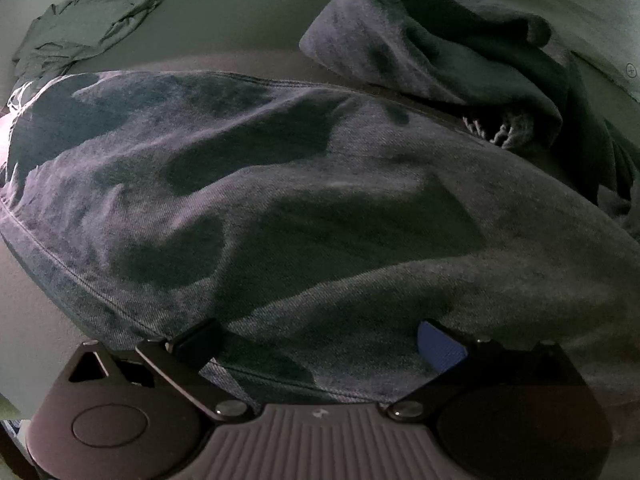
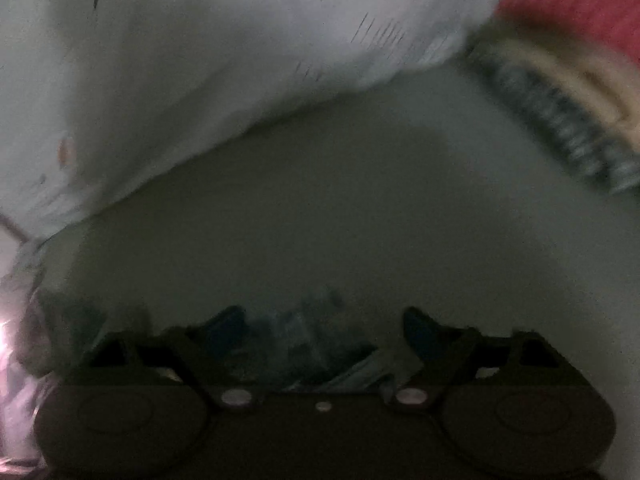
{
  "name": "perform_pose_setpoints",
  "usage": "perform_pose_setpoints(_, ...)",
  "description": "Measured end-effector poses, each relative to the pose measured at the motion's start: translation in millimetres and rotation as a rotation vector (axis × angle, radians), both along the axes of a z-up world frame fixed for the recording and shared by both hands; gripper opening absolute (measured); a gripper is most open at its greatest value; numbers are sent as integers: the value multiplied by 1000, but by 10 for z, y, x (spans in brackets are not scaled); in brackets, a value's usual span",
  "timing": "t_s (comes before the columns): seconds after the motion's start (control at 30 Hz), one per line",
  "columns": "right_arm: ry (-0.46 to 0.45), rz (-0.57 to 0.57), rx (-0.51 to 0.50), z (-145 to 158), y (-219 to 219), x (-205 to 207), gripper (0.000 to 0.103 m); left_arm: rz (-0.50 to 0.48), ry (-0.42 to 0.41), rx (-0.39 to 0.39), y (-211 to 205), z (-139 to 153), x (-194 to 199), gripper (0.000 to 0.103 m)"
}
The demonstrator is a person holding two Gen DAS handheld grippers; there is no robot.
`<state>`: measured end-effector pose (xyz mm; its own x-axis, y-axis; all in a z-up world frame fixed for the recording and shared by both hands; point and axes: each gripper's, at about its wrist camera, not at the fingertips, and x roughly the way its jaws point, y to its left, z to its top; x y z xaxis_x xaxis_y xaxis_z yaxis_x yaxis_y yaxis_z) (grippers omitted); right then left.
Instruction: Fold clothes
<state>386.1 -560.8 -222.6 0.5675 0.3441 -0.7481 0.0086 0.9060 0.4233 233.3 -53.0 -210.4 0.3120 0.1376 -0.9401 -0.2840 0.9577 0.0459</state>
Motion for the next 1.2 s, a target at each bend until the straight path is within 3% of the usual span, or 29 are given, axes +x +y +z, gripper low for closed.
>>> perform_pose_setpoints(0.03,-2,10,7,9,26,7,33,1,2,-1,9,0,7,103)
perform_pose_setpoints(0.1,-45,-4,-4,109,54,-29,20,3,5,-2,20,-1,20,103)
perform_pose_setpoints(0.27,-367,-214,-246,979,-26,-198,17,12,26,-7,39,-4,84,103)
perform_pose_setpoints(0.33,-418,-345,-282,1243,-261,-101,17,21,30,-10,37,-1,105,103)
perform_pose_setpoints(0.4,-425,-370,-347,1230,-340,143,18,27,27,-9,31,0,115,103)
perform_pose_setpoints(0.47,-371,-322,-390,1054,-286,409,24,36,23,-6,23,1,125,103)
perform_pose_setpoints(0.57,-139,-209,-466,712,11,666,26,43,27,-7,26,4,150,103)
perform_pose_setpoints(0.6,-137,-220,-460,704,64,605,34,44,28,-8,26,5,158,103)
perform_pose_setpoints(0.63,-166,-244,-442,733,88,478,56,45,28,-8,27,5,165,103)
perform_pose_setpoints(0.7,-219,-304,-402,833,62,199,79,48,24,-6,23,6,172,103)
perform_pose_setpoints(0.8,-227,-420,-383,934,-116,-304,80,50,4,2,5,10,150,103)
perform_pose_setpoints(0.9,-144,-551,-337,918,-303,-920,80,51,-14,9,7,-1,102,103)
perform_pose_setpoints(1.0,-22,-635,-232,698,-426,-1429,83,60,-32,16,-17,-1,68,103)
perform_pose_setpoints(1.1,99,-625,-82,365,-413,-1620,85,72,-54,25,-47,9,24,103)
perform_pose_setpoints(1.2,93,-600,-44,198,-199,-1596,83,88,-81,36,-90,16,-14,103)
